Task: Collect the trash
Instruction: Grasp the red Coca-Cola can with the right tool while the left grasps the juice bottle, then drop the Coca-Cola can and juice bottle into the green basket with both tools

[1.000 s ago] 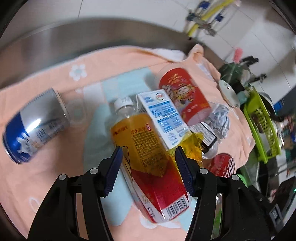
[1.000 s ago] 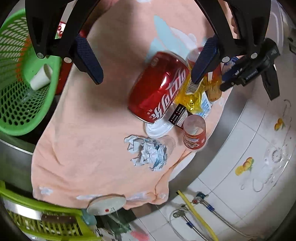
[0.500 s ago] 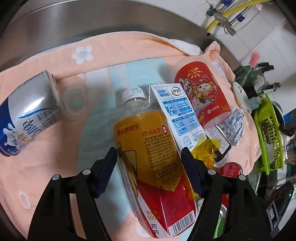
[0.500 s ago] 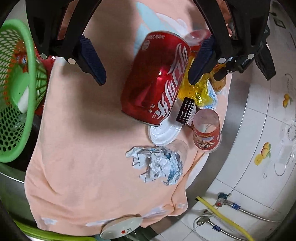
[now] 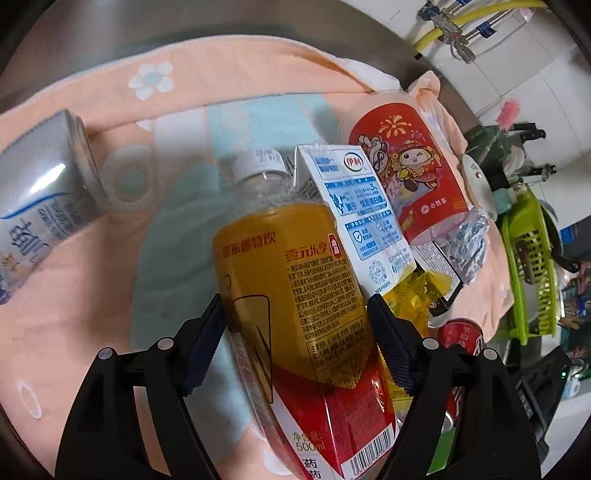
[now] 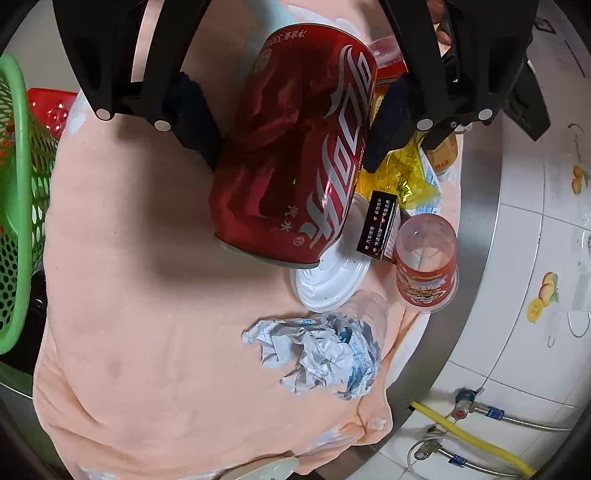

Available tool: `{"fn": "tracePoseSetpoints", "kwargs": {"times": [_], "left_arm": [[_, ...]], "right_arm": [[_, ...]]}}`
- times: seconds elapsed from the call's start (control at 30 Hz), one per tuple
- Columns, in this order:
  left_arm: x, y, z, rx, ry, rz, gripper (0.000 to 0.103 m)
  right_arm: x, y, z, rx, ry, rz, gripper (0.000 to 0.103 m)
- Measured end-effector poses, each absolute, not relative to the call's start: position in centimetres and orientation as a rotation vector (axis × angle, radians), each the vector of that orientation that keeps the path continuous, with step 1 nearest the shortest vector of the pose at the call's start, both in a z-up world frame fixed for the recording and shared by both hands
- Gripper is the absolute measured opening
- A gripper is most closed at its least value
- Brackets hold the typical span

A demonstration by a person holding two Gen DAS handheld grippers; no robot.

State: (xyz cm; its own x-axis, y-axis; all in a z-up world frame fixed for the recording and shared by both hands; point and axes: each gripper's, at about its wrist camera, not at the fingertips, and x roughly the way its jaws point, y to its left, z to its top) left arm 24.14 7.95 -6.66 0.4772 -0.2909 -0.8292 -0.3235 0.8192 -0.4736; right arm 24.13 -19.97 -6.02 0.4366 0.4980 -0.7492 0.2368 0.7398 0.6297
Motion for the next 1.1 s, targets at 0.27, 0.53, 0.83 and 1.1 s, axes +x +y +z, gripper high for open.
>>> {"fn": "tracePoseSetpoints", "kwargs": {"times": [0.27,0.53,0.83,1.1], "left_arm": [[22.7,7.9,-6.4,-0.614,1.083,-0.039,0.074],[19.6,7.9,-4.4,-0.584,1.029,-0.111,0.074],[16.3,6.1,-1.6,-0.544,0.964,-0.213,0.074],[15.5,0.4,1.2,-0.479,0.930,-0.363,0.074]], "right_arm": [[22.1,-20.5,-4.7,0.700,1.074,0.245,0.072],[18.9,-23.5,-2.8,0.683,0.999,0.283,0.072],[14.4,-30.7,-1.7,0.572,0.903,0.157,0.072],[12.0,-38.5,-4.3,0.390,0.922,-0.102,0.072]]}}
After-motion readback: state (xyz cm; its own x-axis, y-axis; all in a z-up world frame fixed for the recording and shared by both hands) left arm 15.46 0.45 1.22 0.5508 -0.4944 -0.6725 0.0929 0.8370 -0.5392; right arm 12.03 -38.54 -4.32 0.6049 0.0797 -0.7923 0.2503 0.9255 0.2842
